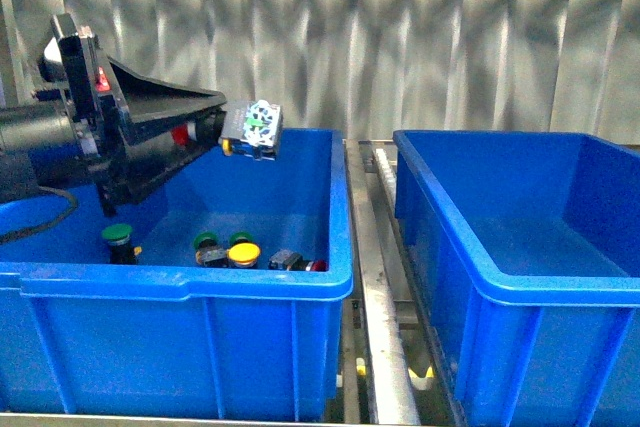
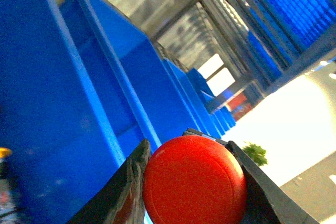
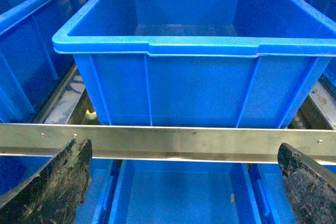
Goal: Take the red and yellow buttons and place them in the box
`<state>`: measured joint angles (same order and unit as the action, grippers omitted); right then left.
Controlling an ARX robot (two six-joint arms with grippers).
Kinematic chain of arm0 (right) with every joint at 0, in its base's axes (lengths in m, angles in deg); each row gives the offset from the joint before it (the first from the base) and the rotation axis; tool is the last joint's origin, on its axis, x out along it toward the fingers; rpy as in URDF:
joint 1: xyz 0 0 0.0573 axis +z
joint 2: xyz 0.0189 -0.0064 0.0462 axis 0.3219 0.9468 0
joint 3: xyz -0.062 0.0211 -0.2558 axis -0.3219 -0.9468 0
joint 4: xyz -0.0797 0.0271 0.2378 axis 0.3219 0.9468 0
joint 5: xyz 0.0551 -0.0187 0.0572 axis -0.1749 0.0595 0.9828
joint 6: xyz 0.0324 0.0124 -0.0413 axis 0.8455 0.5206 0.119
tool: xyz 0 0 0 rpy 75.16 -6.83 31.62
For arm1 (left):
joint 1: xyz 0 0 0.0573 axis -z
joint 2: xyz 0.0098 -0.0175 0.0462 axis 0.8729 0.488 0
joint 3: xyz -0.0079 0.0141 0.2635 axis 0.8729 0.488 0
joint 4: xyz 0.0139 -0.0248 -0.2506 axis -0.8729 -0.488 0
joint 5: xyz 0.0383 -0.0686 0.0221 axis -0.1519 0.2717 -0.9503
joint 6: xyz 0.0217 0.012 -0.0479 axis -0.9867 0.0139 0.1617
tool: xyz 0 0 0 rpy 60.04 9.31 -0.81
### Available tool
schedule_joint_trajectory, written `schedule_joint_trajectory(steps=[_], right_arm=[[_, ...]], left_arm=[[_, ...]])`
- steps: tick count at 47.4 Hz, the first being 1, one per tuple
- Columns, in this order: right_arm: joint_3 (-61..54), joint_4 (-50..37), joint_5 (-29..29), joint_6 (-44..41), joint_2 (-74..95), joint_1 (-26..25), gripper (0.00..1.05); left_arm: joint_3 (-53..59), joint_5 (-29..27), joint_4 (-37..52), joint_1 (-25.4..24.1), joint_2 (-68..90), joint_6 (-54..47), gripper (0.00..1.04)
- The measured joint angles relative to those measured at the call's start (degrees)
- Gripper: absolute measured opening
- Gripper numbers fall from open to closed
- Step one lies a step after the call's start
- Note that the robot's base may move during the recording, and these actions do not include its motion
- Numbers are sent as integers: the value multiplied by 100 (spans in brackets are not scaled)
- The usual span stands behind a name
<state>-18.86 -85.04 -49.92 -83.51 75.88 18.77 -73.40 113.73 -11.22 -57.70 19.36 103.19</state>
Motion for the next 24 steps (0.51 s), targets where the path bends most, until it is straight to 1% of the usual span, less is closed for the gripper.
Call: schedule_joint_trajectory(steps=[2, 3, 7, 12, 24], right_arm=[[0, 0, 0, 0, 0, 0, 102], [2, 0, 0, 0, 0, 0, 102], [0, 0, 2, 0, 0, 0, 102], [0, 0, 0, 0, 0, 0, 102], [2, 0, 0, 0, 0, 0, 102]], left_arm=[[-7, 140, 424, 90, 195, 365, 34], [-26, 208, 728, 157, 358, 706, 34], [-57, 245, 1084, 258, 586, 1023, 34], [-57, 280, 1167, 343, 688, 1137, 34], [-57, 286, 1187, 367, 693, 1231, 34]])
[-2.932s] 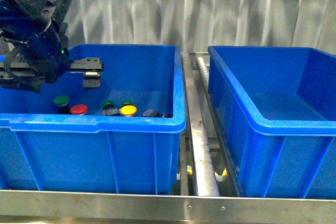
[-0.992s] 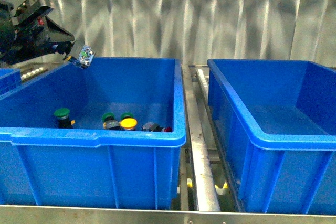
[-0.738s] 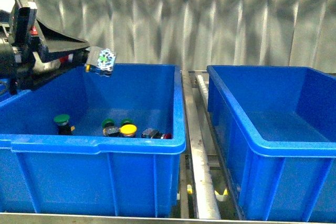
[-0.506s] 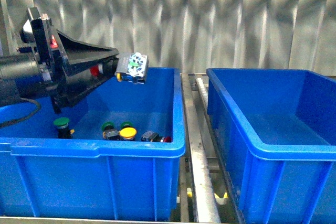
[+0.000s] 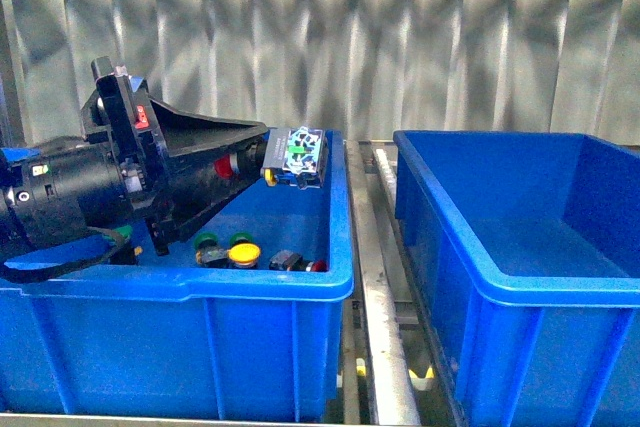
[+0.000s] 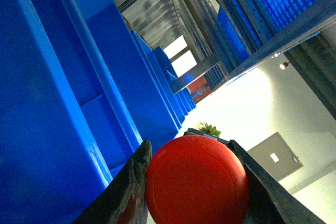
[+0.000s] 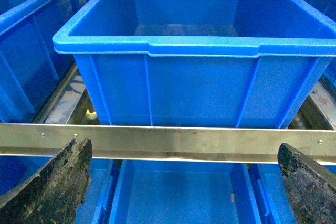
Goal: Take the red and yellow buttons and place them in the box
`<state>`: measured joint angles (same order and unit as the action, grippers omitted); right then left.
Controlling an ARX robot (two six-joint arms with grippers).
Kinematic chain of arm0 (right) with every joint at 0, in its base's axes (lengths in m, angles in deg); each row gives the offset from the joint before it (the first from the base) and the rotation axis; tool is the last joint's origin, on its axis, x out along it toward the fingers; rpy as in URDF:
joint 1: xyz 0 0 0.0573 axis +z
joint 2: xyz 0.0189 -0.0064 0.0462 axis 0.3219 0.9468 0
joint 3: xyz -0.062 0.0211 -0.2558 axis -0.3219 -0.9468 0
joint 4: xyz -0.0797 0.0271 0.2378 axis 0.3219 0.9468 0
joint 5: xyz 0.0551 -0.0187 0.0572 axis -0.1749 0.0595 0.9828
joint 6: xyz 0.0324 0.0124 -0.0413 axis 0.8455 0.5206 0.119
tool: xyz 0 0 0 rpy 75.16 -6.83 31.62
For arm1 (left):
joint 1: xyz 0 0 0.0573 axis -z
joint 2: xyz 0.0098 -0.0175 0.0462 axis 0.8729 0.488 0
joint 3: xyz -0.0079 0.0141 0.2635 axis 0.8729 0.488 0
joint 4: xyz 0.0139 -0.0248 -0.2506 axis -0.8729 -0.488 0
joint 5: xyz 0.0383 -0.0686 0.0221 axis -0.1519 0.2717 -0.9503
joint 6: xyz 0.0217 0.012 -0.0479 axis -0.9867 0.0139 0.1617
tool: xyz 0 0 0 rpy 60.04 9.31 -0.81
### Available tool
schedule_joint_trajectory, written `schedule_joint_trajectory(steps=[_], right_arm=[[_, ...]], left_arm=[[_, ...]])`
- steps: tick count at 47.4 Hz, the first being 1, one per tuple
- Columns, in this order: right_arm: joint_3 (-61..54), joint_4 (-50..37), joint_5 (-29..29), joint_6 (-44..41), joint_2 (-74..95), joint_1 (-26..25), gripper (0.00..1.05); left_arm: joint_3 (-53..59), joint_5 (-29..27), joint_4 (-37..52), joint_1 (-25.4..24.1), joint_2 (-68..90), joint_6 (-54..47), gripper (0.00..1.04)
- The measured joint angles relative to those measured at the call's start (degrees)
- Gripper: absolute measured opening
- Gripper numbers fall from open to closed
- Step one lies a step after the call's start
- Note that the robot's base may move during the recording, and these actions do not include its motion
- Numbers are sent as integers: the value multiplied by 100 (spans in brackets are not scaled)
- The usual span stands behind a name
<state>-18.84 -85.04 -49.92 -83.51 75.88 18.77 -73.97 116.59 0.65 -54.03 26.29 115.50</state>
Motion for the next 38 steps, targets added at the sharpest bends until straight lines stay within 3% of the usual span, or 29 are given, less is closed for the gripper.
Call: schedule_joint_trajectory(steps=[6, 13, 21, 30, 33, 36, 38], right_arm=[[0, 0, 0, 0, 0, 0, 102], [0, 0, 7, 0, -2, 0, 102], [0, 0, -15, 0, 0, 0, 102], [0, 0, -17, 2, 0, 0, 102], [7, -271, -704, 293, 212, 153, 102], [81, -1368, -1799, 892, 1027, 66, 102], [201, -2004, -1915, 1032, 1567, -140, 102]], left_arm=[[-17, -20, 0, 39, 0, 79, 34], [-1014, -435, -579, 868, 122, 225, 34], [-1211, -726, -1436, 1692, -249, -350, 34], [-1115, -1231, -2081, 1880, -442, -1093, 34], [-1043, -1366, -2188, 1875, -514, -1257, 34], [-962, -1449, -2291, 1875, -588, -1405, 34], [-903, -1504, -2361, 1886, -643, -1497, 34]])
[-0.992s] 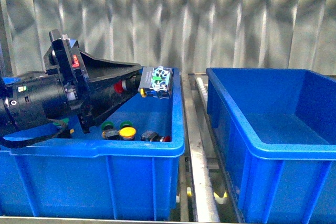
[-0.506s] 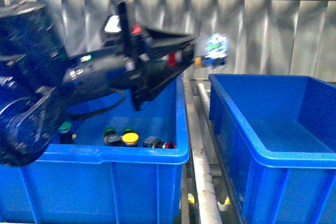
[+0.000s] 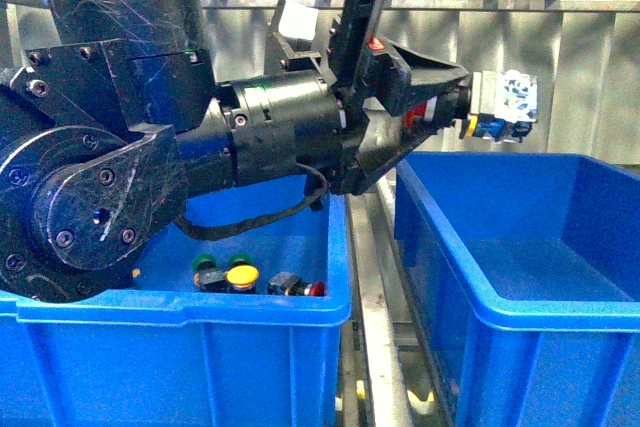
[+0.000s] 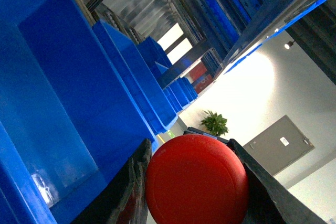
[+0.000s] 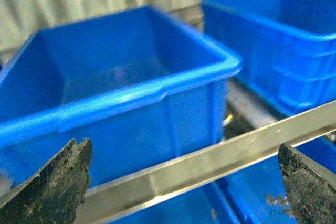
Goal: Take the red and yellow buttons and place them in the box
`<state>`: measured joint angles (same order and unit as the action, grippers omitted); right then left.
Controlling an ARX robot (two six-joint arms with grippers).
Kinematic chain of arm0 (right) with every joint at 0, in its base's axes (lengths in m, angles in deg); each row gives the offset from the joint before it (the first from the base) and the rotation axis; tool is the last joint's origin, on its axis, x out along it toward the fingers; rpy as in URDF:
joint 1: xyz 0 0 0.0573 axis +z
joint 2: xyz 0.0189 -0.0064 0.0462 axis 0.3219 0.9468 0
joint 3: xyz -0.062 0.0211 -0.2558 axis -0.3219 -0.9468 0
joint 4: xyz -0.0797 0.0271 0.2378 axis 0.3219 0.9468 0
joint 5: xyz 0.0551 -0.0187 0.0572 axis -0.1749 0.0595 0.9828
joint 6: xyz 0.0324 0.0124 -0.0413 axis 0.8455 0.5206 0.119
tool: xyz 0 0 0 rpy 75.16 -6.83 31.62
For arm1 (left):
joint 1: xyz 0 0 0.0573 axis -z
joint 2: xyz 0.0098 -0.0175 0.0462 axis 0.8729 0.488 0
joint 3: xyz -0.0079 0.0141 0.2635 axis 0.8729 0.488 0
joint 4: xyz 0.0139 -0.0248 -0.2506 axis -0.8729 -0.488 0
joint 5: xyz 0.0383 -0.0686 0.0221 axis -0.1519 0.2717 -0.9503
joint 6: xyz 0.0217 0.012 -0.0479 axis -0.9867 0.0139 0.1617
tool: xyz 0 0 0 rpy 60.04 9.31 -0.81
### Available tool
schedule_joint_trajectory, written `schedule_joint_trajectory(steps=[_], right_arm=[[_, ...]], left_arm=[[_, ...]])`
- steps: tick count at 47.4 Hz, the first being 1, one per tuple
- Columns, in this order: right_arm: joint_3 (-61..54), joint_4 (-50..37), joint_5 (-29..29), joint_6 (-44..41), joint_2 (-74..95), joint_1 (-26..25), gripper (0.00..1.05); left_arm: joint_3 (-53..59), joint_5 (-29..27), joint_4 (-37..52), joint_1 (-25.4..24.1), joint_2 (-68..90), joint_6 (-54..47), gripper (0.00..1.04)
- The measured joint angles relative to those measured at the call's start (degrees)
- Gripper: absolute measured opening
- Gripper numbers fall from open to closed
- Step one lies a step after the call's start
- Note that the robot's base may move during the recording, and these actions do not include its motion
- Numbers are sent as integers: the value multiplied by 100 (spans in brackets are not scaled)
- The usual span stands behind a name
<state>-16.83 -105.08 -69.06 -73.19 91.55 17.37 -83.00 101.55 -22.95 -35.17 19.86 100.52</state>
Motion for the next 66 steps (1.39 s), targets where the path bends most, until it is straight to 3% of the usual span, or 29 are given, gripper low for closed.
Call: schedule_joint_trajectory(steps=[2, 5, 7, 11, 16, 23, 28, 38, 66], right_arm=[[273, -835, 96, 76, 758, -271, 102], [1016, -2109, 754, 179, 2105, -664, 102], [1711, -2155, 1213, 634, 2804, -927, 102], [2736, -1582, 1294, 2328, 3711, -1134, 102], [3434, -1145, 964, 4778, 4382, -520, 102], [3945, -901, 704, 6826, 4835, 848, 102], [4155, -815, 448, 7237, 4927, 1517, 102], [4242, -699, 267, 7414, 4966, 2013, 102], [4664, -656, 68, 7420, 5351, 2472, 102]], left_arm=[[59, -35, -37, 33, -50, -98, 34], [173, -94, -114, 116, -136, -254, 34], [247, -114, -131, 153, -170, -326, 34], [317, -223, -199, 179, -234, -433, 34], [319, -348, -216, 225, -286, -535, 34], [291, -238, -304, 400, -341, -632, 34], [162, -210, -415, 385, -358, -732, 34], [-103, -68, -450, 380, -350, -780, 34], [-535, 11, -361, 511, 354, -673, 34]])
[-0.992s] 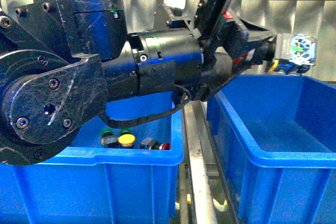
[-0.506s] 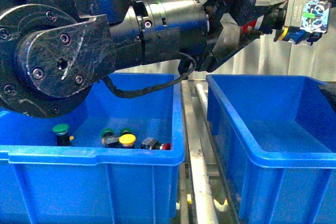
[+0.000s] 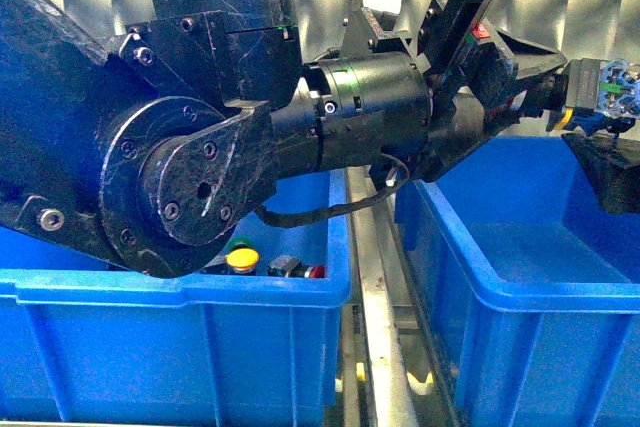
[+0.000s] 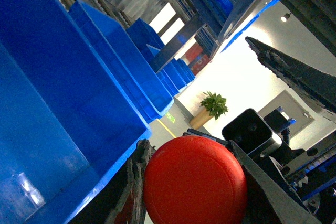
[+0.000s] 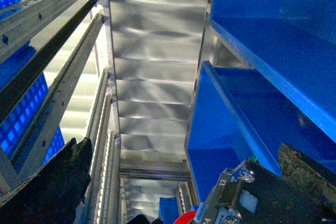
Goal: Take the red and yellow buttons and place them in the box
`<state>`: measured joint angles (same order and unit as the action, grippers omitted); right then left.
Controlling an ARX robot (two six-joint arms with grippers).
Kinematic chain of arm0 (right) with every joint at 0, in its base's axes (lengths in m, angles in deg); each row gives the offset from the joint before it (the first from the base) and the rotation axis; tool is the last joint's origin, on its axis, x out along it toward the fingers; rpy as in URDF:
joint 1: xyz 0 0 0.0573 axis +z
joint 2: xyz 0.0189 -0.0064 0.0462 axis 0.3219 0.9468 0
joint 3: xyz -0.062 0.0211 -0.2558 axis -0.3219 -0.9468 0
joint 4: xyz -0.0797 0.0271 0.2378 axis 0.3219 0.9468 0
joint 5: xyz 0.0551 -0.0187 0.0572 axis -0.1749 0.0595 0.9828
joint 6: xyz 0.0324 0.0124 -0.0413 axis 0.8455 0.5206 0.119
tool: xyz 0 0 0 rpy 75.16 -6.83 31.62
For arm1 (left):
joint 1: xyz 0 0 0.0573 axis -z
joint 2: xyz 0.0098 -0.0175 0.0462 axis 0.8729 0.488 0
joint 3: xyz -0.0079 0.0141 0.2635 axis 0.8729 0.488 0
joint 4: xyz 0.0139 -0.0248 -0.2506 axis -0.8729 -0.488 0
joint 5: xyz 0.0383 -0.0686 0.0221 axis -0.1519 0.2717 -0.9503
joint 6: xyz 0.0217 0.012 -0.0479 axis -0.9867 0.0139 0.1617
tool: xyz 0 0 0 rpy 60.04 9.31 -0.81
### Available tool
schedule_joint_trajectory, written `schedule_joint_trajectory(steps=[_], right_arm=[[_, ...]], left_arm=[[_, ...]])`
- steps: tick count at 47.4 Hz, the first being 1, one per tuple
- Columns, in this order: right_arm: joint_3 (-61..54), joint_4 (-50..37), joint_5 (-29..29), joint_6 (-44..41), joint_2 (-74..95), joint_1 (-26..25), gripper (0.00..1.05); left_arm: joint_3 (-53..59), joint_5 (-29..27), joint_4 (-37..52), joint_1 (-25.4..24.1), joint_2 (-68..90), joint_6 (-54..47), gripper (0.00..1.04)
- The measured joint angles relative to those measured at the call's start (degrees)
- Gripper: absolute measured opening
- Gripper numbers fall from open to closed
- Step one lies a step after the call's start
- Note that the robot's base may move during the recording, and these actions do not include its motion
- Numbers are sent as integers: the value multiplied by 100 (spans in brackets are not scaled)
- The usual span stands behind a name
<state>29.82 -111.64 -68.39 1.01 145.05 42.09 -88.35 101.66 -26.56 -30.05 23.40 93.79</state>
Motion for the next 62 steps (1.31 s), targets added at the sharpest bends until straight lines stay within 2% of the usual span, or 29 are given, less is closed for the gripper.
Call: schedule_joint_trajectory(steps=[17, 28, 36, 41, 51, 56, 62], right_arm=[[31, 57, 4, -13, 0, -9, 102], [31, 173, -22, -55, 0, -79, 73], [24, 190, -20, -98, 0, -164, 42], [15, 201, -11, -90, -4, -212, 40], [-35, 175, 2, -144, -48, -269, 40], [-92, 142, 2, -144, -68, -299, 40], [-179, 103, 11, -142, -68, -365, 40]], left_arm=[[-179, 11, -24, 31, 151, 0, 34], [-317, -11, -94, 94, 201, -2, 34], [-411, -59, -166, 140, 210, -9, 34], [-431, -101, -162, 157, 225, -9, 33], [-417, -125, -164, 164, 232, -70, 62], [-404, -118, -87, 166, 232, -35, 53], [-382, -267, 42, 173, 232, 24, 73]])
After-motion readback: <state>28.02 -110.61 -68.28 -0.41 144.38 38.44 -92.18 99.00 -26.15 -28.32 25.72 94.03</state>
